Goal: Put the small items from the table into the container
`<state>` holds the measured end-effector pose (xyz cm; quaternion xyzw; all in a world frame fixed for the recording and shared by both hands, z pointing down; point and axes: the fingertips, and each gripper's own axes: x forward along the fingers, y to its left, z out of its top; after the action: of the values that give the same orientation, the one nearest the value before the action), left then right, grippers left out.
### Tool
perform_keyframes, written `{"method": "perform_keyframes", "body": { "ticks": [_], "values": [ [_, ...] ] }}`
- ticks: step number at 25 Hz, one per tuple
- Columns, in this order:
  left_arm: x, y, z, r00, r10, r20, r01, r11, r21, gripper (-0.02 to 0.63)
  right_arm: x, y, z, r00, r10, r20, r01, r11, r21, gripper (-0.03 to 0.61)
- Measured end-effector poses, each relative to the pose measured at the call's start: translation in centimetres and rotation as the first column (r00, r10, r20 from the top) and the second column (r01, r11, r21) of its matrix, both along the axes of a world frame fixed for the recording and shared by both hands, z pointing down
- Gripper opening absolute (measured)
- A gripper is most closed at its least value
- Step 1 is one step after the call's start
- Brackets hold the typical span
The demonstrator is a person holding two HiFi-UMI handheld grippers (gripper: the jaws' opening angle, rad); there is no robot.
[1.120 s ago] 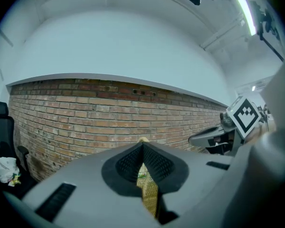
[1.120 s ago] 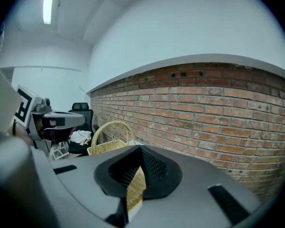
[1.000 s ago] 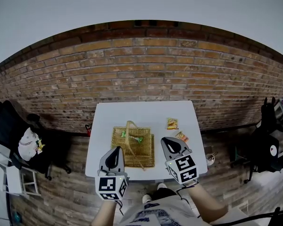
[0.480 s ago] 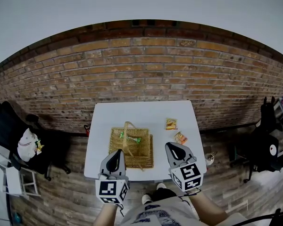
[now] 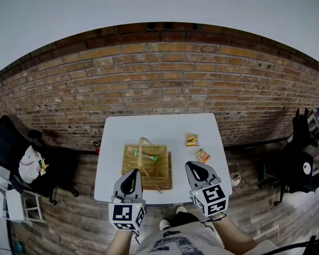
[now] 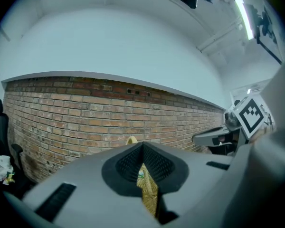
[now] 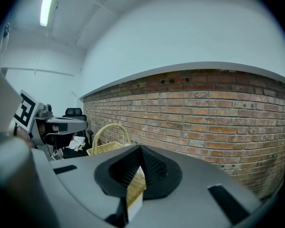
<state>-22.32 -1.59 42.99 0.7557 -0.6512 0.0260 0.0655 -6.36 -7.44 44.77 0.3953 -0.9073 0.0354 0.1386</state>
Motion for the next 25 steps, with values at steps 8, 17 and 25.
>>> {"method": "perform_keyframes", "body": {
  "ticks": [8,17,25],
  "values": [
    [0.2,0.2,-0.4,1.000,0.015,-0.004,-0.015,1.000,0.014,0.049,0.0,0.5,0.1,1.000,0.007,-0.018,-0.007,1.000,-0.001,0.020],
    [2.2,-0.7,-1.3,0.999,0.033,-0.006,-0.032,0.999,0.025,0.049,1.6,-0.7,0.2,1.000,0.017,-0.015,-0.017,1.000,-0.012,0.020],
    [6.1,-3.9,-1.6,0.999,0.043,-0.007,-0.043,0.999,0.012,0.049,4.4,-4.4,0.3,1.000,0.006,-0.008,-0.006,1.000,-0.030,0.020]
  ]
}}
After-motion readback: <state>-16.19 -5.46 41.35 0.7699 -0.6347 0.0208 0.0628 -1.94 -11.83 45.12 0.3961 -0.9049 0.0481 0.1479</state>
